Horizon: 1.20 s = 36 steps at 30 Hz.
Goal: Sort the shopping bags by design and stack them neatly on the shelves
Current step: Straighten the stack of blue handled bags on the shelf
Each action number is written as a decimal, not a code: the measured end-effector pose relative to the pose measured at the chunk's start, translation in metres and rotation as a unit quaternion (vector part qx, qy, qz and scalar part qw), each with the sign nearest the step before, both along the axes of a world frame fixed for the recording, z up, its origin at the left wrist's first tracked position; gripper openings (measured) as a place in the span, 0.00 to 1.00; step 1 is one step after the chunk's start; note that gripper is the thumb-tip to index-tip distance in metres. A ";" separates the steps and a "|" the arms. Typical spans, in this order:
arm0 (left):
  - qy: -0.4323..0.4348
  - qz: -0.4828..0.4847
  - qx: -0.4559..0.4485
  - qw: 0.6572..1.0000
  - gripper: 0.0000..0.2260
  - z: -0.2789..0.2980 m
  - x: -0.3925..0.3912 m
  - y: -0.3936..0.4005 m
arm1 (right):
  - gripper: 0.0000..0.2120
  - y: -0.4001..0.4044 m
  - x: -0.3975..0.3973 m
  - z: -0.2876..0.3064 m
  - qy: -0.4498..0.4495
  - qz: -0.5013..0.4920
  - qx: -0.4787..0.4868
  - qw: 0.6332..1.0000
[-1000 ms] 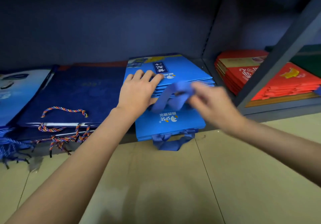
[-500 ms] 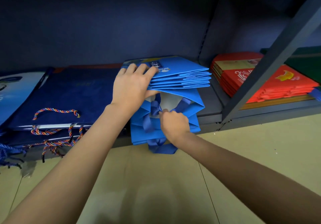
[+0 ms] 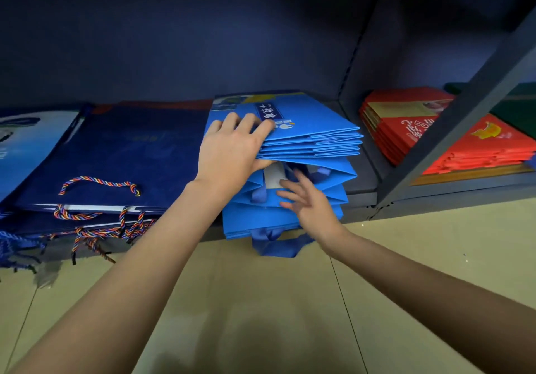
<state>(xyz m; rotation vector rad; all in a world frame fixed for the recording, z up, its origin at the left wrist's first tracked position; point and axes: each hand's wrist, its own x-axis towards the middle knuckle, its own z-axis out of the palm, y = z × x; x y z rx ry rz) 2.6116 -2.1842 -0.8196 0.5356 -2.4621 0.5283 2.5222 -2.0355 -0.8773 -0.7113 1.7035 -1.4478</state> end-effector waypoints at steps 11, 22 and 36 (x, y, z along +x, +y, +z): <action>-0.010 0.006 -0.001 1.000 0.28 -0.003 0.002 0.004 | 0.26 0.018 0.000 -0.006 0.685 0.277 0.101 0.666; -0.037 0.000 0.025 0.999 0.32 -0.020 0.008 0.014 | 0.32 0.017 -0.003 -0.008 0.593 0.272 0.183 0.735; -0.027 -0.007 0.056 0.998 0.31 -0.027 0.009 0.015 | 0.33 0.048 -0.071 0.030 0.715 0.034 0.008 0.698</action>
